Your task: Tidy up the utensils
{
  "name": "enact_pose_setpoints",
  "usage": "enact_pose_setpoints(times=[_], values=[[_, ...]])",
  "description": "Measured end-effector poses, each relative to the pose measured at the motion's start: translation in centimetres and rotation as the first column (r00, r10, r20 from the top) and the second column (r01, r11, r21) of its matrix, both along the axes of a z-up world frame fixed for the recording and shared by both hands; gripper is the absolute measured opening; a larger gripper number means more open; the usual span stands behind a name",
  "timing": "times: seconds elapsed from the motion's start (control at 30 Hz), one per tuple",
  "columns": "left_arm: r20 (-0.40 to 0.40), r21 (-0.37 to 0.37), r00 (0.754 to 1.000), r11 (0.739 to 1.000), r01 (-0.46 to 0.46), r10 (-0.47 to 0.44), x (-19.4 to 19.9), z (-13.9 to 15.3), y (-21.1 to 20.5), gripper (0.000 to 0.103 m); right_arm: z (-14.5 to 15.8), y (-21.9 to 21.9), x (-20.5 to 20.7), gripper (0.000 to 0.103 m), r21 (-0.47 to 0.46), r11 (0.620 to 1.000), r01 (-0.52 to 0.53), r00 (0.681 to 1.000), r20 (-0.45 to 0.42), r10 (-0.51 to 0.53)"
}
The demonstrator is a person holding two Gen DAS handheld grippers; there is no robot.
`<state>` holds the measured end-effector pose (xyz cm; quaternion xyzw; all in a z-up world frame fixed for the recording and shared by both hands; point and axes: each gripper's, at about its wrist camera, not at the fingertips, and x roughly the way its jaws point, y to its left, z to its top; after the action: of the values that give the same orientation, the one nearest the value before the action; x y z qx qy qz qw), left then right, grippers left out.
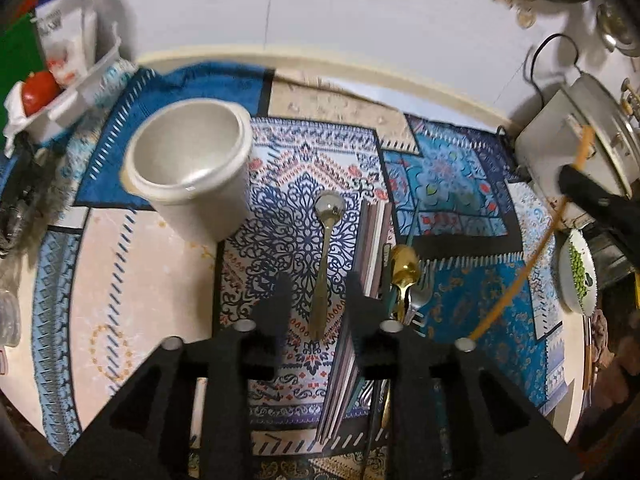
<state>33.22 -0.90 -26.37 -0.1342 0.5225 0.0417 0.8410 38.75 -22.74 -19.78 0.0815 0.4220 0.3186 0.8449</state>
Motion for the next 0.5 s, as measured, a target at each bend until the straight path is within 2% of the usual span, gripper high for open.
enact_pose_setpoints(times=[0.2, 0.5], values=[[-0.079, 0.065, 0.995, 0.996, 0.066, -0.061, 3.9, -3.4, -0.9, 0.032, 0.8, -0.9, 0.1, 0.006, 0.001, 1.0, 0.03, 0.999, 0.015, -0.03], [-0.163, 0.067, 0.978, 0.988, 0.14, -0.128, 8.3, -6.9, -1.8, 0.032, 1.0, -1.4, 0.9, 0.006, -0.009, 0.997, 0.074, 0.997, 0.007, -0.074]])
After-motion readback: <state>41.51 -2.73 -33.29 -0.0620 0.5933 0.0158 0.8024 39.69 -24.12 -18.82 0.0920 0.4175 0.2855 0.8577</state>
